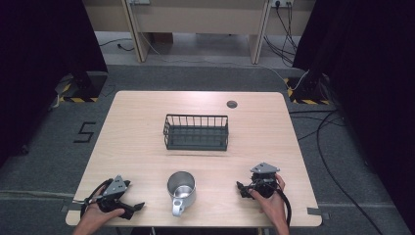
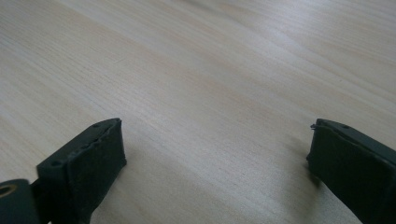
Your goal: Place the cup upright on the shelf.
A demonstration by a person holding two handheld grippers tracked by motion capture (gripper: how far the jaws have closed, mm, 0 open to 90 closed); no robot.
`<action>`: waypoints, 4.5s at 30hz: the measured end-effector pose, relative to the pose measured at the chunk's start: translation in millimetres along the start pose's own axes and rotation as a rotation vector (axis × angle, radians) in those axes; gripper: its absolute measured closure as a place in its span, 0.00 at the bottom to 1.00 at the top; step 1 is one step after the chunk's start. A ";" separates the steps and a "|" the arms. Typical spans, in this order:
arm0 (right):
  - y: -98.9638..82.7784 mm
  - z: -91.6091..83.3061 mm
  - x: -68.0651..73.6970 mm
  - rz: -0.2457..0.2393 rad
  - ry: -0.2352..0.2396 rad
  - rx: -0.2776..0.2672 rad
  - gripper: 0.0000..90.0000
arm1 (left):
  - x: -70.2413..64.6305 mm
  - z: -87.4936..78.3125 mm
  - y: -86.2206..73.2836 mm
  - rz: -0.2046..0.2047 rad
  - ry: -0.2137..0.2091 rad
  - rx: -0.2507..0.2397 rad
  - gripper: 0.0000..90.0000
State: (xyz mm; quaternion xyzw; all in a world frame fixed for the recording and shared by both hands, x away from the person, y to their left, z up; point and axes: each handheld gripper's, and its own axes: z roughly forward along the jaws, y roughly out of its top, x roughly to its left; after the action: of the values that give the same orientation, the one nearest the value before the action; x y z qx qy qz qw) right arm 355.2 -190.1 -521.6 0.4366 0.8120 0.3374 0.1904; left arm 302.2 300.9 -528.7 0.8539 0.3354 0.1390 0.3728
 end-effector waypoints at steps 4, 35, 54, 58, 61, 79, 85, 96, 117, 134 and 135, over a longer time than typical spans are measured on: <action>0.0 -0.9 0.7 -0.005 0.014 -0.017 0.17 | 0.0 0.0 0.0 0.000 0.000 0.000 0.00; 39.2 -52.1 86.0 -0.227 0.256 -0.234 0.20 | 0.0 0.0 0.0 0.000 0.000 0.000 0.00; 53.3 -46.8 123.2 -0.302 0.373 -0.266 0.20 | 0.0 0.0 0.0 0.000 0.000 0.000 0.00; 55.1 -41.2 127.3 -0.301 0.391 -0.279 0.18 | 0.0 0.0 0.0 0.000 0.001 0.000 0.00; 57.0 -35.6 130.7 -0.309 0.409 -0.282 0.17 | 0.0 0.0 0.0 0.000 0.000 0.000 0.00; 64.5 -12.1 149.4 -0.348 0.440 -0.280 0.15 | 0.0 0.0 0.0 0.000 0.000 0.000 0.00; 67.7 -8.8 157.7 -0.353 0.412 -0.291 0.12 | -0.1 0.0 0.0 -0.001 0.000 0.000 0.00; 79.7 -0.3 172.8 -0.367 0.376 -0.290 0.07 | 0.0 0.0 0.0 0.001 0.001 0.000 0.00; 95.9 20.8 185.0 -0.303 0.373 -0.296 0.05 | 0.0 0.0 0.0 0.001 0.001 0.000 0.00; 108.2 38.3 186.8 -0.226 0.342 -0.304 0.06 | 0.0 0.0 0.0 0.000 0.000 0.000 0.00; 108.9 39.5 186.6 -0.221 0.340 -0.306 0.06 | 0.0 0.0 0.0 0.000 0.000 0.000 0.00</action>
State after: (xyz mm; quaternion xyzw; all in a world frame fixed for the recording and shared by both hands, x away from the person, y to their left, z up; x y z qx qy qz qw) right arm 340.3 23.8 -474.2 0.2484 0.8147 0.5019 0.1507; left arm 302.2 300.9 -528.7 0.8539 0.3356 0.1390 0.3728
